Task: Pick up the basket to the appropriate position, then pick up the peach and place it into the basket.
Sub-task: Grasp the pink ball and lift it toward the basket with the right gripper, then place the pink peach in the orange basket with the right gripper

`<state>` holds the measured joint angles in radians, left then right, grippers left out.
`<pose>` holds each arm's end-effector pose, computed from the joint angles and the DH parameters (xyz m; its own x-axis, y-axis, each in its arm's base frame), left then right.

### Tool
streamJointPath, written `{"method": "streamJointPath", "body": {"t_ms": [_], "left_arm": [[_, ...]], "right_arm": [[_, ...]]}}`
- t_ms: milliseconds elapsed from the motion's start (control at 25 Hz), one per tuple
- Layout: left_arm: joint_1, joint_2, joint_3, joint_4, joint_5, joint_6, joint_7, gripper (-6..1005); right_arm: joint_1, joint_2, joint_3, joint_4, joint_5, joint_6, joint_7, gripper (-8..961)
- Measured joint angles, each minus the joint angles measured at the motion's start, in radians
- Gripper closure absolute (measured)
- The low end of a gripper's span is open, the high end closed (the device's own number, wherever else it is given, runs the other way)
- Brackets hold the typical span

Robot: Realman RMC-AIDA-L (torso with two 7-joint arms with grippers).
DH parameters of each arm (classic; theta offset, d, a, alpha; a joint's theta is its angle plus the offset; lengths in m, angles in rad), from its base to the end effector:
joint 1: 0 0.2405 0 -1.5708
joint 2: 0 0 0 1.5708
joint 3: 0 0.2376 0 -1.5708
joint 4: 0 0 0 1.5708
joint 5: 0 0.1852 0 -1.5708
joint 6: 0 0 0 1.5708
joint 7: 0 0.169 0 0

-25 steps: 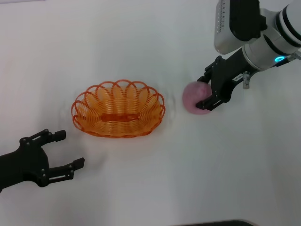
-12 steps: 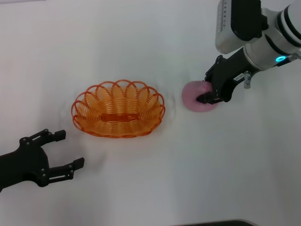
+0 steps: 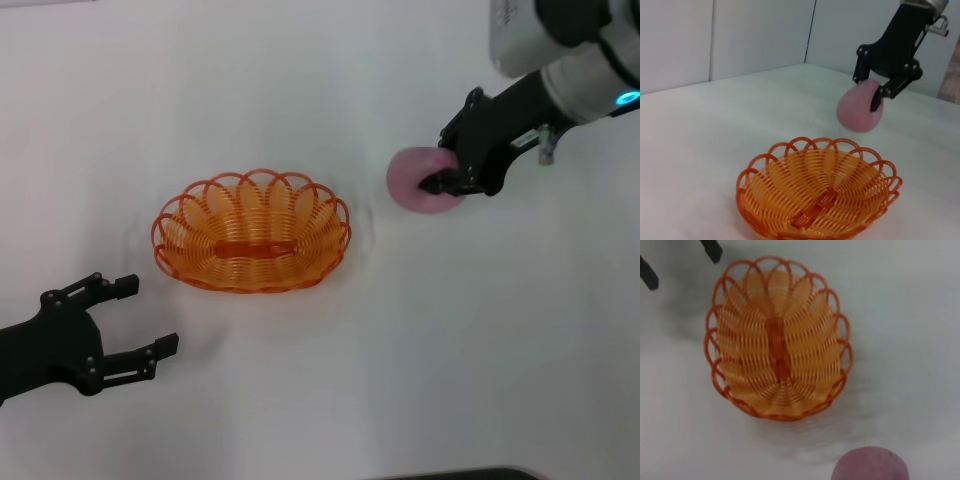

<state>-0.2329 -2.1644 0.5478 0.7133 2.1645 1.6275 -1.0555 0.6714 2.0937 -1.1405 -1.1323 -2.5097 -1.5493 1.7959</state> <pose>-0.2964 0.2163 -0.0308 0.8307 0.3357 0.4441 0.4717 -0.8481 -0.2413 0.1924 0.3373 -0.0176 0.9539 -0.1799 0.2404 -0.1343 -0.9717 -0.1942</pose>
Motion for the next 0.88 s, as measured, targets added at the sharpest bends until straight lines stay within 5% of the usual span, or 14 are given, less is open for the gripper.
{"method": "streamJointPath", "body": {"t_ms": [880], "left_arm": [[-0.002,0.002,0.001,0.006,0.002,0.000,-0.015,96]], "right_arm": [[-0.004,0.002,-0.018,-0.020,0.157,-0.026,-0.024,725]]}}
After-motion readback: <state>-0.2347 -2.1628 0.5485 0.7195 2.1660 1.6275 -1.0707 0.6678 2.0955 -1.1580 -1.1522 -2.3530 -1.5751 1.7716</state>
